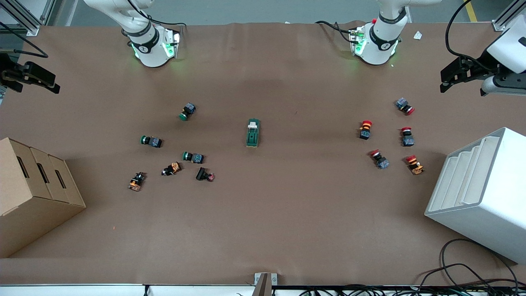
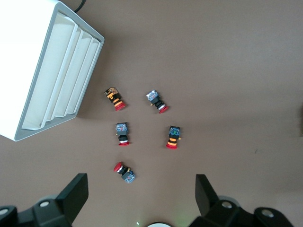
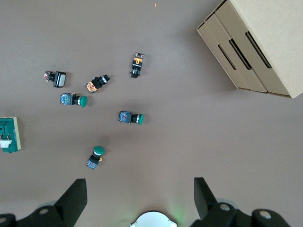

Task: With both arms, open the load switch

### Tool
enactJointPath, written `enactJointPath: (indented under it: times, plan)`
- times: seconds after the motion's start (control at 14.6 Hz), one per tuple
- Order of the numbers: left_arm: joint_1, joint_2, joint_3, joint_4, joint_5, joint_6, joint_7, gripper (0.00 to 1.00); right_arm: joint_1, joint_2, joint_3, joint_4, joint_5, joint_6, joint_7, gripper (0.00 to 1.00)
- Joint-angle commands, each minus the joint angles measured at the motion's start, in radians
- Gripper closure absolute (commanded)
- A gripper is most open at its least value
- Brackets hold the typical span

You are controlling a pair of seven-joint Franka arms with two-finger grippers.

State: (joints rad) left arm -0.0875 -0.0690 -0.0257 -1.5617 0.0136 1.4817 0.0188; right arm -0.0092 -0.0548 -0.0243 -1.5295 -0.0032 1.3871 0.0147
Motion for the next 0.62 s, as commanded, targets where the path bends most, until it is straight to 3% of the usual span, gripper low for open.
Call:
enactJointPath:
  times: [0.0,0.55]
  plan:
    - [0.003,0.005,-0.013,0.014,0.016,-0.005,0.001,0.00,0.001,-0.034,0.001,-0.037,-0.001,0.013,0.013,0.00]
    - [0.017,0.011,-0.013,0.048,0.014,-0.009,0.004,0.00,0.000,-0.050,0.000,-0.037,0.020,0.001,0.021,0.00]
